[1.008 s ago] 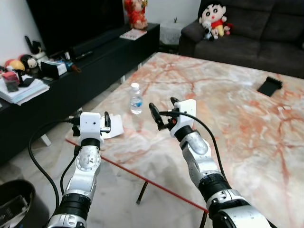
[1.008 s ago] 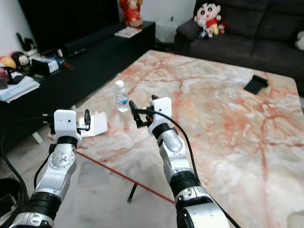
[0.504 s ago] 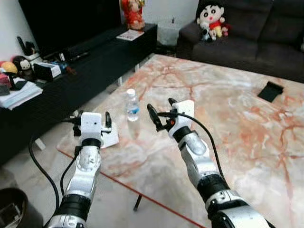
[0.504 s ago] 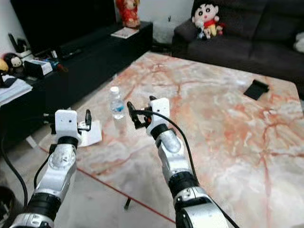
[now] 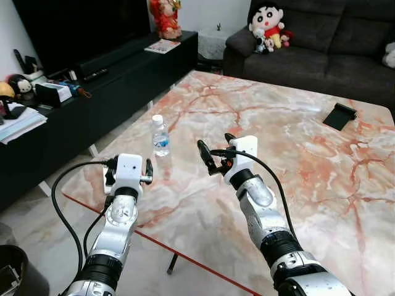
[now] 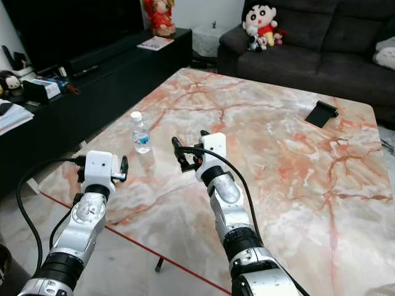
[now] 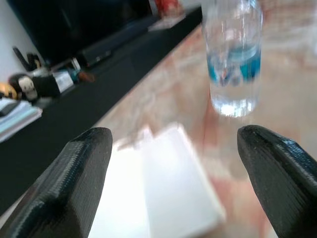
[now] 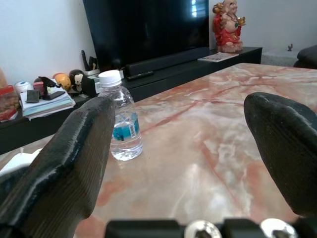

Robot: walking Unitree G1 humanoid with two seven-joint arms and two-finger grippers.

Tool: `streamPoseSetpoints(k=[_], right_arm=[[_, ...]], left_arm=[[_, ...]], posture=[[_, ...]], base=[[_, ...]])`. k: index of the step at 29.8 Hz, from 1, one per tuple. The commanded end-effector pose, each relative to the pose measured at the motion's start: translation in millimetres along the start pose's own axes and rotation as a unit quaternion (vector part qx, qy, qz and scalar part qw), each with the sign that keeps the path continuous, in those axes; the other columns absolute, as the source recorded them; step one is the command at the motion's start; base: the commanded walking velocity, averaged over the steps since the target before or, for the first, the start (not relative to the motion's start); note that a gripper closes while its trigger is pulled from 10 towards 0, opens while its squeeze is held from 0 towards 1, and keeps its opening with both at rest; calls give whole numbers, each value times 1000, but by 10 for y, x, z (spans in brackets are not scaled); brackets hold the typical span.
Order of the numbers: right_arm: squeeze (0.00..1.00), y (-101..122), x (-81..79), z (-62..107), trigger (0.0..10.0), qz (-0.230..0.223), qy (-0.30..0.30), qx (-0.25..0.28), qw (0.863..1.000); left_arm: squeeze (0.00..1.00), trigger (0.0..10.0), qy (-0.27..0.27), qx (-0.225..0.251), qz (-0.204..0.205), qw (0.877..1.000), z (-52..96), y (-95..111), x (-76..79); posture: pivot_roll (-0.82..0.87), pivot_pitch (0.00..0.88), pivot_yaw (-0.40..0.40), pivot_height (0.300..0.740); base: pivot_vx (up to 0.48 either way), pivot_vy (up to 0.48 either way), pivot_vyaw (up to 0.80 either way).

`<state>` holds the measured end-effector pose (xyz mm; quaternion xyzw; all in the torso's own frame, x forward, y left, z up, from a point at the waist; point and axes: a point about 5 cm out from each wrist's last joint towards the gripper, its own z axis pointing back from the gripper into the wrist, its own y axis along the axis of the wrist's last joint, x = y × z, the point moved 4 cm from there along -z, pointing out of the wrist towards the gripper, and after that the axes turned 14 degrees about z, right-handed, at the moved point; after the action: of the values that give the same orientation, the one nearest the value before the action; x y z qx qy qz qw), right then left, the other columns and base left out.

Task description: Picking trash to rubbish bin

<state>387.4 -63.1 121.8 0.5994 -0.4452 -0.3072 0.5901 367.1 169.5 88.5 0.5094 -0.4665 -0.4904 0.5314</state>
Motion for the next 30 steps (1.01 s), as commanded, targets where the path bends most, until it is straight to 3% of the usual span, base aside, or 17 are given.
streamPoseSetpoints(k=[1,8,10,15,24,30], right_arm=[[0,65,2,-31,10000,1,2,9,1000],[0,64,5,-27,10000,-1,0,9,1000],[0,62,12,-24,10000,-1,0,8,1000],[0,52,7,-17,10000,-1,1,7,1000],[0,39,18,5,10000,-3,-1,5,1000],[0,38,19,7,10000,-4,-2,5,1000]], left_arm=[[0,10000,-15,-10,-28,999,-50,11,51],[0,10000,-27,-22,-60,998,-109,-3,94],[0,10000,-28,-15,-94,995,-181,66,87],[0,10000,-24,-20,-128,991,-253,104,53],[0,10000,-21,-31,-161,986,-324,102,8],[0,10000,-46,-72,-156,984,-298,-64,48]], posture=[[71,0,10,740],[69,0,7,740],[70,0,1,740],[68,0,0,740],[60,0,2,740],[54,0,3,740]], base=[[0,0,0],[0,0,0],[0,0,0],[0,0,0],[0,0,0],[0,0,0]])
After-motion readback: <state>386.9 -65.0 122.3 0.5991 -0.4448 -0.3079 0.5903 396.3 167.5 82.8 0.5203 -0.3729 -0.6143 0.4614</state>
